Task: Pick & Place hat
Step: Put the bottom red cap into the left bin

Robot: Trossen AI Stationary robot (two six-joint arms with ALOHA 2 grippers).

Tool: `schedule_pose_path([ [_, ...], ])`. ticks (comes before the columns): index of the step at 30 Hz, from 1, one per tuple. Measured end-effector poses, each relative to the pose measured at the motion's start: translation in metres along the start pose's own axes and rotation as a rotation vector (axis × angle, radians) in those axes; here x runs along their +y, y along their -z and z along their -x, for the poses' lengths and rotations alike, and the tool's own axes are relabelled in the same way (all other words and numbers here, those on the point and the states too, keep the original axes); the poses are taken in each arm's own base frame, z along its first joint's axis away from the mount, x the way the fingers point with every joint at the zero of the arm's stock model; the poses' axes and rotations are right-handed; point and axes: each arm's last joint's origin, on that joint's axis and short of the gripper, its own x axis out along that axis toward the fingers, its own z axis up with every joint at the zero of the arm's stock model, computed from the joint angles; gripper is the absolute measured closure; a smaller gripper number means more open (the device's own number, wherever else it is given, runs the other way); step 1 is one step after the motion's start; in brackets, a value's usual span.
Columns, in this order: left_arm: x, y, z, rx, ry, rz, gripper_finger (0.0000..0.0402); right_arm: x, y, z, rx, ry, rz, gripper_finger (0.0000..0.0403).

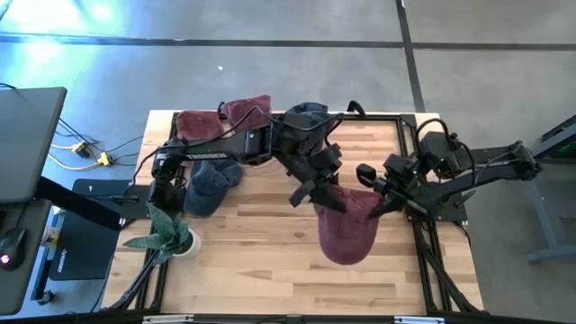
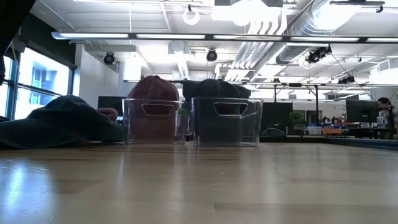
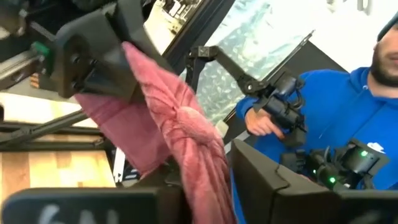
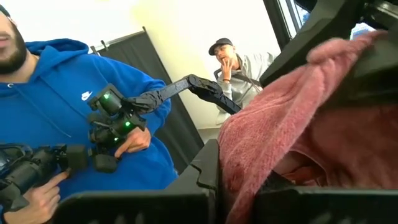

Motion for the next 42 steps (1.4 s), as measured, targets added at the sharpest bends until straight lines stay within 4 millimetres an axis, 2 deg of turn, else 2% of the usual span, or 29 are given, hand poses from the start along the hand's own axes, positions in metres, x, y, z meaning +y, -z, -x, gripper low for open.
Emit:
schedule_pose_path([
  [7, 0.0, 0.0, 0.0, -0.001, -0.001, -0.011, 0.0392, 0.0, 0.0, 0.0, 0.0, 0.001, 0.026, 0.0389],
  [11, 0.001, 0.0, 0.0, -0.01, -0.027, -0.036, 0.0393, -0.001, 0.0, 0.0, -0.002, 0.004, 0.025, 0.0366],
  [16, 0.005, 0.004, 0.0, 0.014, -0.077, -0.064, 0.0399, -0.004, -0.003, 0.006, -0.011, 0.042, 0.002, 0.0306],
  [20, 0.004, 0.01, 0.008, 0.054, -0.204, -0.048, 0.04, -0.004, -0.001, 0.015, -0.019, 0.137, -0.024, 0.0272],
  [24, 0.001, 0.014, 0.022, 0.105, -0.34, -0.071, 0.0401, 0.001, 0.0, 0.027, -0.056, 0.284, -0.023, 0.0262],
  [28, 0.007, 0.016, 0.03, 0.145, -0.413, -0.091, 0.0401, 0.011, -0.003, 0.04, -0.139, 0.388, 0.0, 0.0262],
  [32, -0.001, 0.016, 0.052, 0.202, -0.499, -0.115, 0.0401, 0.016, -0.007, 0.048, -0.228, 0.49, 0.02, 0.0264],
  [37, -0.008, 0.011, 0.085, 0.246, -0.623, -0.181, 0.0401, 0.014, -0.009, 0.048, -0.272, 0.546, 0.021, 0.0265],
  [42, -0.027, 0.0, 0.135, 0.253, -0.755, -0.274, 0.0401, 0.006, -0.011, 0.04, -0.301, 0.58, 0.023, 0.0265],
])
